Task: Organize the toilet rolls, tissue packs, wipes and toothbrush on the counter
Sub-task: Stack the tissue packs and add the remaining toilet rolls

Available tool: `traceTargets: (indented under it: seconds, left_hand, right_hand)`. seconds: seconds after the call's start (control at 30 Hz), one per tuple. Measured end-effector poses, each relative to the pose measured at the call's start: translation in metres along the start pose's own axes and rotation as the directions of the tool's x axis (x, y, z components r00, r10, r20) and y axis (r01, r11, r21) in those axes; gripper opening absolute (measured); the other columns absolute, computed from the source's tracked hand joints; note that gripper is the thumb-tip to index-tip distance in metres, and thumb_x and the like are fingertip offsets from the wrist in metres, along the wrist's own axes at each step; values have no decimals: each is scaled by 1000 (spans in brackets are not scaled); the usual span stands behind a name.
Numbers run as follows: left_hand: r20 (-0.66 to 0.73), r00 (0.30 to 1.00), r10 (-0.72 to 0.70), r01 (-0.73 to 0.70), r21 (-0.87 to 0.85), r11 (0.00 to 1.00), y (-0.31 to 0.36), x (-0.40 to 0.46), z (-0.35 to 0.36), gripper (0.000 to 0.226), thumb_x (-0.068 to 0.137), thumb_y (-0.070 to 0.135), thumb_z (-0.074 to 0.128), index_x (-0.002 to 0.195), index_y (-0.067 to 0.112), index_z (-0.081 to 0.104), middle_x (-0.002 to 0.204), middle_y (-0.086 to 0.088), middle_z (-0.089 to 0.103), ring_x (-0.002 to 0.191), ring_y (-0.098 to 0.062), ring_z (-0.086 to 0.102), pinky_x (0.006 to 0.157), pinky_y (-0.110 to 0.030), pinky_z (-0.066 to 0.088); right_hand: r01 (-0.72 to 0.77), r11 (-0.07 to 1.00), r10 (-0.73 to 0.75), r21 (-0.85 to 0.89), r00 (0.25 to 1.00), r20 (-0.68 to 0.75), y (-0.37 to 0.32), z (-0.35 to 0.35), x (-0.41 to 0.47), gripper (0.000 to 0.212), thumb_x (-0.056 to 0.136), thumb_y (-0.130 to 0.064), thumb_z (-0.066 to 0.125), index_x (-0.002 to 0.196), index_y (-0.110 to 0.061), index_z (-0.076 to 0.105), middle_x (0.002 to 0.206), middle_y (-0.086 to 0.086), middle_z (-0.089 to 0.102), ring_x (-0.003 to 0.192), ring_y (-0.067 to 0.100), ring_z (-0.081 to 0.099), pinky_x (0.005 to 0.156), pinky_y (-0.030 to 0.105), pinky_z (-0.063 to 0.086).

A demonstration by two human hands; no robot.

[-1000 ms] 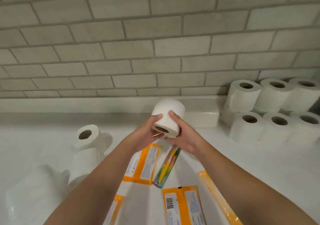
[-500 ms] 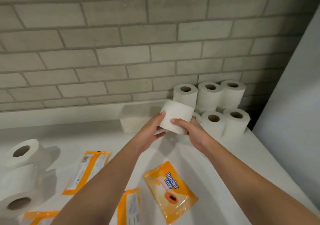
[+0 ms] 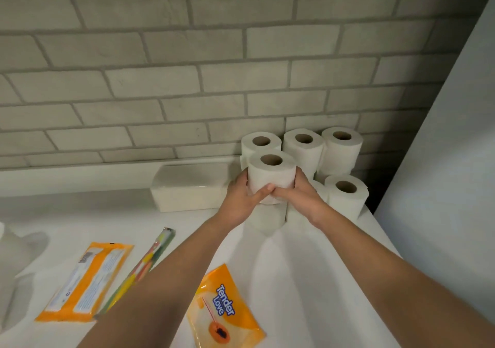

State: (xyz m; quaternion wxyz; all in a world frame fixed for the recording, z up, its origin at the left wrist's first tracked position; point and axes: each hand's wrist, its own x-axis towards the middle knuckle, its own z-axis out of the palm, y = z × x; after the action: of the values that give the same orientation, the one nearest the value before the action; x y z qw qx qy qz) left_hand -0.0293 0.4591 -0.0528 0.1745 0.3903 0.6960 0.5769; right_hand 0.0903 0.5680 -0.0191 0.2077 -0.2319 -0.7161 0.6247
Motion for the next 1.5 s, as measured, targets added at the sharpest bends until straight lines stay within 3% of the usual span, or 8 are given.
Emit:
traceTargets:
  seconds: [0.13,0.3,0.47,0.63,1.0,1.23,1.37,1.5]
  left_hand:
    - [-49,999,19,-15,62,998,-11,6,6,75,75,63,74,137,28,50,132,11,62,123,-12,58,103,-42,50]
    - [-43,999,17,-16,41,999,-10,6,7,71,79,55,75,138,25,50,133,11,62,124,-9,58,104,-41,50]
    - [-81,997,-1,3,29,1000,-13,1,7,67,78,54,75,134,25,51,127,12,63,117,-7,60,99,-39,53]
    - [-103,995,-6,9,26,1000,-18,0,5,72,75,60,75,134,25,51,126,12,63,116,-7,61,98,-41,54]
    - [-9,1000,-10,9,-19,1000,-18,2,2,71,81,52,73,142,28,45,135,11,60,125,-9,57,106,-42,49]
    - [-48,999,17,-20,-62,998,-13,-3,5,53,93,38,65,141,33,43,135,15,58,124,-5,57,100,-28,49]
    - [-35,999,-7,5,-67,998,-15,-4,3,53,94,38,64,142,26,44,134,9,60,122,-8,59,101,-32,51]
    - [-40,999,-26,24,-32,999,-15,-6,2,55,92,43,65,141,27,46,133,9,62,122,-12,59,101,-39,51]
  right_hand:
    - [-6,1000,6,4,1000,0,9,-5,5,70,80,-14,77,136,-28,37,121,-14,54,110,4,50,75,14,45]
    - [-12,1000,12,2,1000,-6,12,-7,9,78,79,-15,77,143,-26,33,131,-10,52,121,11,49,87,20,42]
    - [-9,1000,9,14,1000,2,12,-6,4,75,80,-12,74,142,-27,34,130,-10,53,116,9,50,76,16,44]
    - [3,1000,-3,16,1000,16,10,-3,6,74,80,-10,74,141,-26,36,132,-7,54,119,11,51,78,15,45]
    - [14,1000,-14,-2,999,46,8,0,6,72,81,-7,72,139,-28,35,122,-13,52,111,5,50,73,13,44]
    - [27,994,-27,110,1000,3,4,0,-1,44,92,-10,56,127,-34,43,113,-19,58,100,-6,54,66,3,46]
    - [20,993,-20,117,1000,-6,5,1,-3,48,93,-12,56,137,-27,43,121,-13,58,100,-8,54,63,-1,45]
    - [38,992,-37,119,999,-15,6,1,-7,47,93,-9,56,134,-28,45,119,-13,59,100,-8,55,65,2,47]
